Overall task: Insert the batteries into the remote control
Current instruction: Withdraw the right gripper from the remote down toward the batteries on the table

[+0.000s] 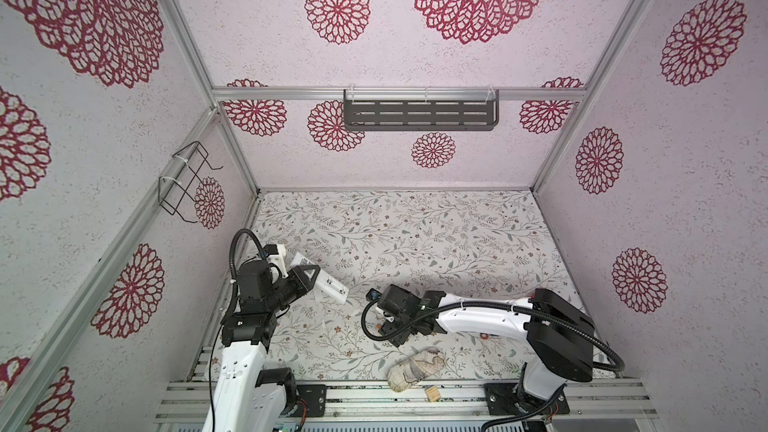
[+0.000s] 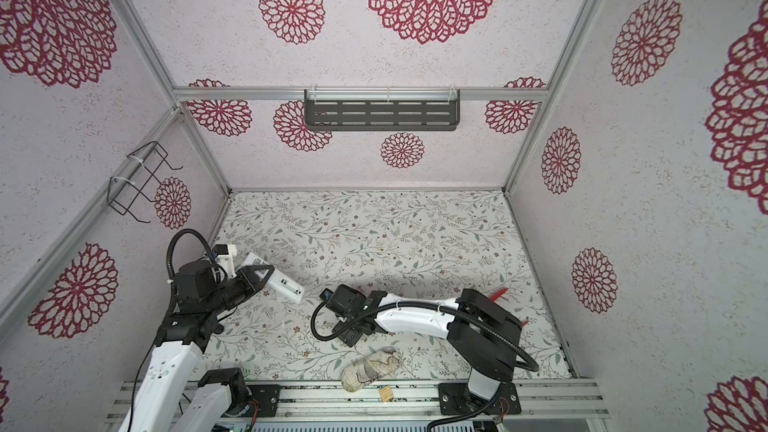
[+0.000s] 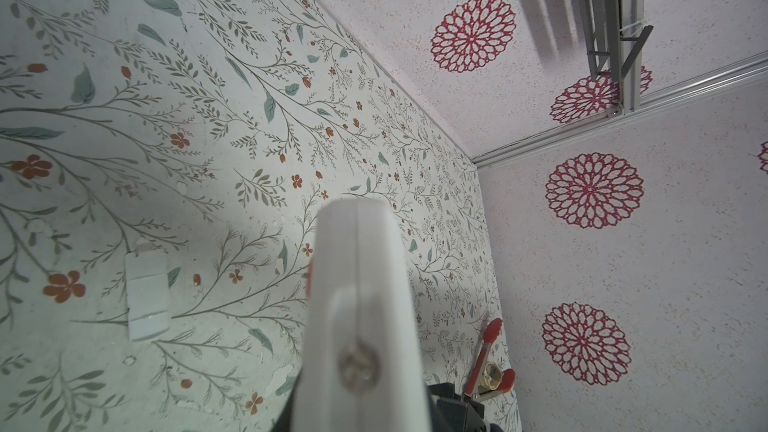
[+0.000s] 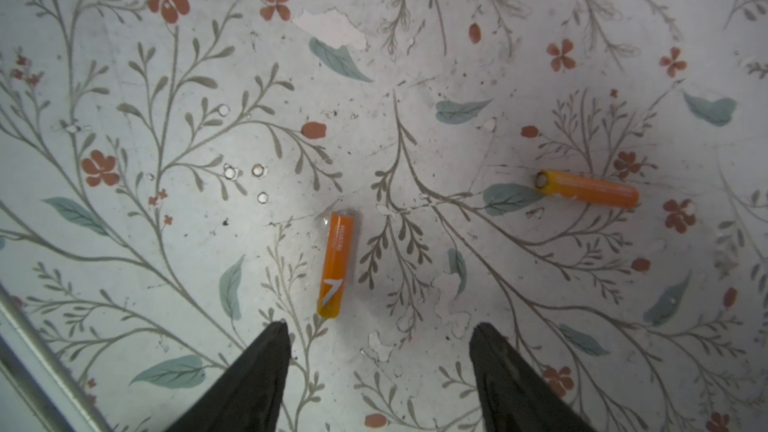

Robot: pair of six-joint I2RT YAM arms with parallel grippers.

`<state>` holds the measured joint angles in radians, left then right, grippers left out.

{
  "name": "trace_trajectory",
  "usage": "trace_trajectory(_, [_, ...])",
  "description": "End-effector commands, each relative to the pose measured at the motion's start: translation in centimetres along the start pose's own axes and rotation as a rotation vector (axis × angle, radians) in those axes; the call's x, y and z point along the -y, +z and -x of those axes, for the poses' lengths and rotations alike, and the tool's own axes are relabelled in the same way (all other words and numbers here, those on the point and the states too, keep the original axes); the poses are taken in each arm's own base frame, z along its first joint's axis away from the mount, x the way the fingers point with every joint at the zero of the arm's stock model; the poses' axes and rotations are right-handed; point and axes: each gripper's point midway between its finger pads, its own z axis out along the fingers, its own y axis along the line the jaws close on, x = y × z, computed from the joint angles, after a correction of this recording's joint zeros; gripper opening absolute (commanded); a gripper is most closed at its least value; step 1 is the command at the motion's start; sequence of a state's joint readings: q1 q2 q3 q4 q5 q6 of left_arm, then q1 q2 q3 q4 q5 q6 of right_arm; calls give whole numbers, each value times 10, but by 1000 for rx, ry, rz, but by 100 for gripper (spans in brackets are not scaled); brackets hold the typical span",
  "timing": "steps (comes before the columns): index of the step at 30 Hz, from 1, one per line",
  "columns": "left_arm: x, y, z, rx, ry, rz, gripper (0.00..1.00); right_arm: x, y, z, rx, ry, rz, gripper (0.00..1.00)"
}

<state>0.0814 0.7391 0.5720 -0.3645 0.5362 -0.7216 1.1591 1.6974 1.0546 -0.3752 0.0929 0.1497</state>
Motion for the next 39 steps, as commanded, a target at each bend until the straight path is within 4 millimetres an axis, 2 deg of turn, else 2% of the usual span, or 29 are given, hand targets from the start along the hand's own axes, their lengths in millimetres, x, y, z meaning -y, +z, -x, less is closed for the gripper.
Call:
trace_trajectory(1, [6,-3,9,33,30,-17,0,7,-6,13,35,16,-15,73])
trace_trajectory(8, [7,-3,9,32,30,-20,0,57,-21,28,74,276,-13,71])
trace_trajectory(11, [7,-3,9,32,32,-21,0,72,-27,32,57,366,-6,71])
trace_trajectory(19, [9,-5,10,41,36,-27,0,94,-27,34,-8,538,4,70])
trace_trajectory(21, [10,-6,11,44,40,-30,0,101,-24,29,-37,595,-10,65])
trace_trajectory(23, [11,-6,10,44,41,-33,0,102,-20,29,-47,637,-8,59])
trace_trajectory(28, [13,-6,10,45,49,-38,0,101,-5,33,-43,708,6,56])
trace_trajectory(32, [15,-6,7,36,54,-42,0,100,-1,39,-22,719,20,56])
trace_trajectory(35, [16,-6,7,34,56,-43,0,95,-3,42,-16,673,34,56])
trace_trajectory(39, [16,-6,8,38,58,-41,0,74,-10,43,7,528,62,56])
